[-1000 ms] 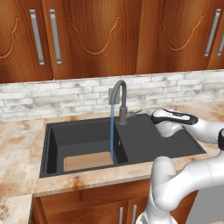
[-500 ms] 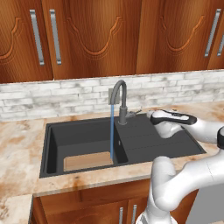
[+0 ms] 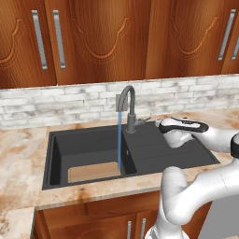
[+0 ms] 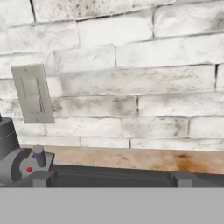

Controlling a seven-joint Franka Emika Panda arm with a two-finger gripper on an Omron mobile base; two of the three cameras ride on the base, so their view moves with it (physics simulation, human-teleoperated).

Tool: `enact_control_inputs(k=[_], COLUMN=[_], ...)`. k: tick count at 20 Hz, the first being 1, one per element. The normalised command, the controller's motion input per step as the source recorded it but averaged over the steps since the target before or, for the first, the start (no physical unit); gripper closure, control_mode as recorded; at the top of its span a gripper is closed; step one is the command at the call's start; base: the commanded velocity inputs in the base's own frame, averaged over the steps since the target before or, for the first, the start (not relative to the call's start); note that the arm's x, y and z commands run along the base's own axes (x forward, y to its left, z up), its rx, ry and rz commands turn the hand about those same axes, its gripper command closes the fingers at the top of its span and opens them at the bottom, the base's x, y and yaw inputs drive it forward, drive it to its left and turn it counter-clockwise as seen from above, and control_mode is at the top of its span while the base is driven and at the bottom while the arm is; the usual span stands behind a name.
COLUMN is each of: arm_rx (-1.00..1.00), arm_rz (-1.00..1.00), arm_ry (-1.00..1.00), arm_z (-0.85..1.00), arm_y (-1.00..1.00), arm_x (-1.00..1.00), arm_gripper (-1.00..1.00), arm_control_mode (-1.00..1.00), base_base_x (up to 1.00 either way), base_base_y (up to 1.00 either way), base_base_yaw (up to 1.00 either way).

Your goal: Turn on the sink faucet with hot water and rinse the cutting board for ten seconds, then turn off the faucet. Push the cutting board to reach the water if necessary.

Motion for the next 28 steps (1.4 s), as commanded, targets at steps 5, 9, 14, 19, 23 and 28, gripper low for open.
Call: enact_control_inputs(k=[5,9,14,19,23,28], arm_rx=[-0.02,-0.01,-0.01,0.00,0.00,0.00], arm_rz=[0.00,0.00,0.00,0.00,0.00,0.00], arm_ry=[0.00,0.00,0.00,0.00,0.00,0.00], arm_z=[0.00,-0.03,-0.03,0.00,0.00,0.00], arm_y=[0.18,0.22,0.18,0.05,0.00,0.00], arm_x=[0.06,0.06,0.03,0.01,0.00,0.00], arm_gripper=[-1.00,-1.00,-1.00,-1.00,-1.00,-1.00], arm_control_mode=[-1.00,-1.00,-1.00,-1.00,-1.00,-1.00], base_base_x=[0.00,0.00,0.00,0.00,0.00,0.00], base_base_y=[0.00,0.00,0.00,0.00,0.00,0.00], base_base_yaw=[0.00,0.00,0.00,0.00,0.00,0.00])
